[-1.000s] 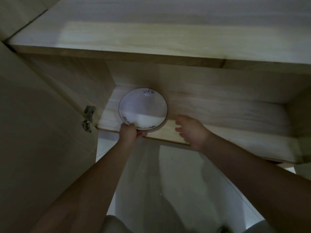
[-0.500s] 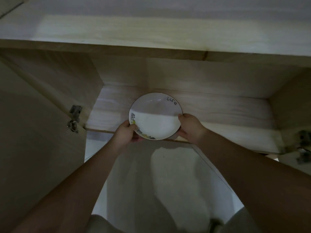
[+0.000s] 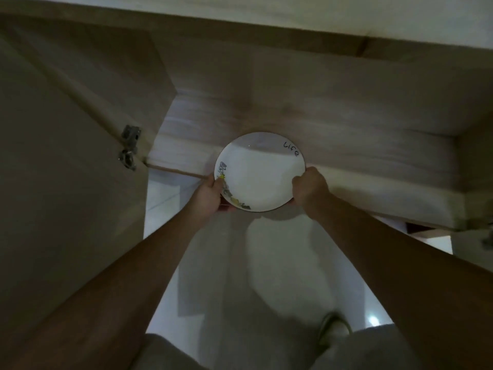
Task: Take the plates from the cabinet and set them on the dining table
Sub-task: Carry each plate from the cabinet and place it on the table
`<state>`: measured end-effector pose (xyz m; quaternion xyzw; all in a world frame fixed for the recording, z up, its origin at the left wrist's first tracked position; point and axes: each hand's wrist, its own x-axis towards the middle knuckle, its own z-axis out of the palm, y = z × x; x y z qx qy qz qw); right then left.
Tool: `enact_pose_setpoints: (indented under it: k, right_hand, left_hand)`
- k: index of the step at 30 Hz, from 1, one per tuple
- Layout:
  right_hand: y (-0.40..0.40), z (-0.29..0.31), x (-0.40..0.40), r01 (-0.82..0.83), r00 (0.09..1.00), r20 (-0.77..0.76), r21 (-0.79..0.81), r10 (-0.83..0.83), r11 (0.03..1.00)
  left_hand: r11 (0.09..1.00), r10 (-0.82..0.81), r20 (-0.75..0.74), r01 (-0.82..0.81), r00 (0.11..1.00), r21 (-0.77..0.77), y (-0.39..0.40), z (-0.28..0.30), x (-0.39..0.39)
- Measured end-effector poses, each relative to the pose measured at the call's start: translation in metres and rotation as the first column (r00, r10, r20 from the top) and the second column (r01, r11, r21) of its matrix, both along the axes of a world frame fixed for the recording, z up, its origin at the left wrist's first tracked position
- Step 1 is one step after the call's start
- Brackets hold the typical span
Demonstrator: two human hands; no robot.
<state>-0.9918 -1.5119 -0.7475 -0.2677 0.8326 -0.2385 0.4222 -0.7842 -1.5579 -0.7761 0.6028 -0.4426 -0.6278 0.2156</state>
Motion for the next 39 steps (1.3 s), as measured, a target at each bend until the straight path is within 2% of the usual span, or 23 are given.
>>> enact_pose_setpoints:
  k: [3, 9, 15, 21, 26, 30, 33, 35, 39]
  right_hand:
    - [0.017, -0.003, 0.010, -0.043, 0.990, -0.134, 0.003, 0.043, 0.999]
    - [0.076, 0.031, 0.022, -0.189, 0.980, -0.078, -0.070, 0.183, 0.980]
    - [0.154, 0.098, 0.032, -0.191, 0.981, -0.015, 0.085, 0.193, 0.978]
    - [0.235, 0.216, 0.051, -0.205, 0.977, -0.037, 0.106, 0.210, 0.973]
    - [0.284, 0.349, 0.063, -0.148, 0.987, -0.059, 0.064, 0.152, 0.987]
    - [0.333, 0.455, 0.079, -0.066, 0.994, -0.093, 0.001, 0.066, 0.998]
    - [0.381, 0.516, 0.087, -0.026, 0.999, -0.021, -0.064, 0.024, 0.998]
    - [0.411, 0.547, 0.086, -0.066, 0.997, 0.036, -0.121, 0.071, 0.990]
    - [0.465, 0.583, 0.079, -0.045, 0.990, 0.124, -0.195, 0.070, 0.980]
  left_hand:
    - [0.997, 0.054, -0.042, -0.052, 0.998, 0.059, 0.030, 0.013, 0.005]
    - [0.976, 0.131, -0.056, -0.119, 0.990, 0.184, 0.100, 0.041, 0.024]
    - [0.961, 0.143, 0.023, -0.144, 0.989, 0.238, 0.186, 0.111, 0.034]
    - [0.943, 0.111, 0.083, -0.131, 0.990, 0.304, 0.261, 0.241, 0.058]
    - [0.978, 0.019, 0.046, -0.028, 0.999, 0.205, 0.301, 0.378, 0.073]
    - [0.983, -0.129, 0.064, 0.119, 0.990, 0.138, 0.318, 0.482, 0.089]
    - [0.971, -0.233, 0.101, 0.226, 0.967, 0.082, 0.337, 0.558, 0.103]
    - [0.960, -0.278, 0.121, 0.273, 0.953, 0.056, 0.354, 0.600, 0.110]
    - [0.951, -0.310, 0.107, 0.307, 0.945, 0.044, 0.402, 0.653, 0.111]
